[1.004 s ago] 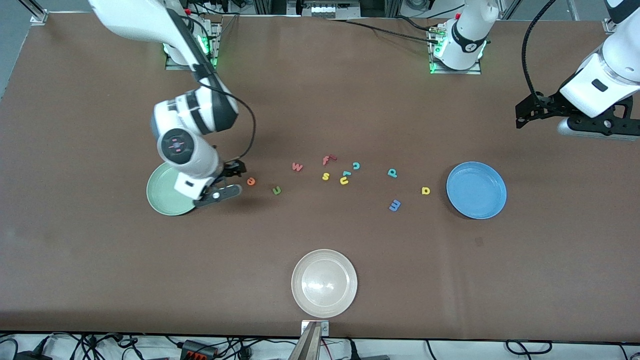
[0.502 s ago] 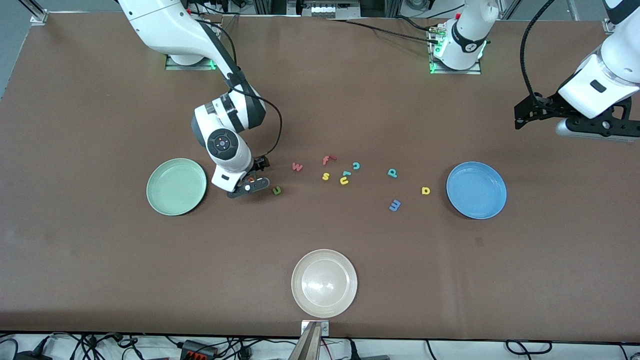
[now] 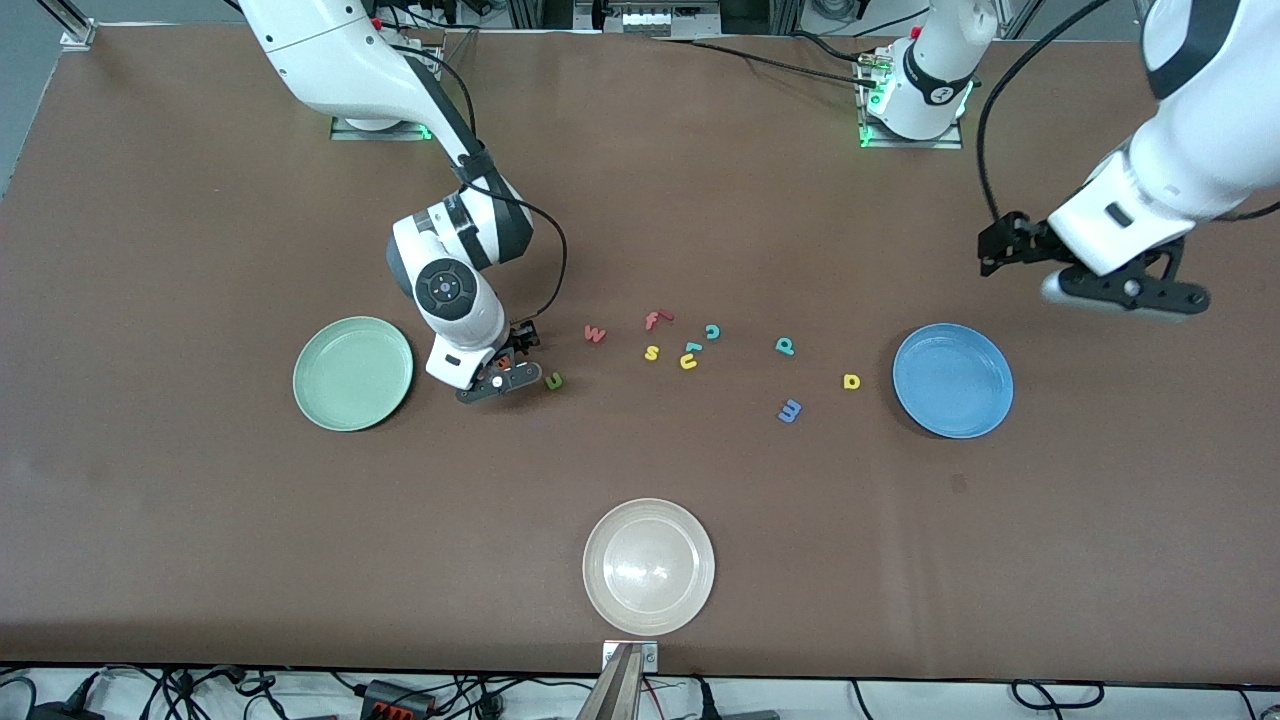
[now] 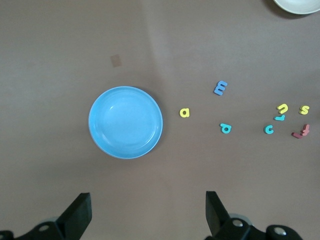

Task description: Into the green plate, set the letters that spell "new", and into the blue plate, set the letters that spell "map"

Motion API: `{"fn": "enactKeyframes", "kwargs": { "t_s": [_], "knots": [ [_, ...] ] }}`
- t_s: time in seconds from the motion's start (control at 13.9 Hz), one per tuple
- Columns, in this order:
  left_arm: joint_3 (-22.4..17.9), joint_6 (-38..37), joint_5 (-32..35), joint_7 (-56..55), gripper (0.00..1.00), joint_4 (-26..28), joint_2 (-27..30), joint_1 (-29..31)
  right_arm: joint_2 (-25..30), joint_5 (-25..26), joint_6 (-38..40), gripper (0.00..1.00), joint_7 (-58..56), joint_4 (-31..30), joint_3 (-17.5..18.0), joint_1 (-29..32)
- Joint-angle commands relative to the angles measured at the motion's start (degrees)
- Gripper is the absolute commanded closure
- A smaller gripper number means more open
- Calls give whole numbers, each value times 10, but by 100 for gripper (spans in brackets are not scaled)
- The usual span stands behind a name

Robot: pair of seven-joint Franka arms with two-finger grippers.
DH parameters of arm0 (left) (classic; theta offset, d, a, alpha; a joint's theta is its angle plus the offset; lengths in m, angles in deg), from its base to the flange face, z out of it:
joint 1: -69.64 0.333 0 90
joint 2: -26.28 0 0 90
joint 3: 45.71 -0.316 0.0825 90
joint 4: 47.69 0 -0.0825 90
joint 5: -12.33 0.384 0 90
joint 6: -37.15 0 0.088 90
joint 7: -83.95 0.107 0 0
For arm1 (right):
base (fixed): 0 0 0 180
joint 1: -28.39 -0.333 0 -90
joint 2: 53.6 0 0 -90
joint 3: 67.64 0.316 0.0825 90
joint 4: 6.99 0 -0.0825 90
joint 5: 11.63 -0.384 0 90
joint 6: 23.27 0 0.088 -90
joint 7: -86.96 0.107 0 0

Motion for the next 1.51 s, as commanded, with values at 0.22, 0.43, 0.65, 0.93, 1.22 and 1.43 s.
{"fn": "enactKeyframes", "kwargs": {
  "t_s": [0.22,0.43,0.65,0.93,1.22,1.43],
  "knots": [
    [-1,80,-8,16,0,-83,-157,-30,-17,0,-21,29,-7,6,-3,-5],
    [-2,156,-1,56,0,-77,-204,-74,-24,0,-26,45,-17,8,-3,-4],
    [-2,228,-1,70,0,-48,-230,-90,-24,0,-25,75,-16,8,-3,-1],
    [-1,414,-2,80,0,79,-232,-109,-14,-3,-16,97,-23,8,-3,16],
    [-1,498,-2,80,2,130,-255,-130,51,-4,86,98,-24,3,-9,98],
    [-1,532,-1,93,7,131,-278,-132,90,-3,154,98,-51,2,-9,186]
  ]
}}
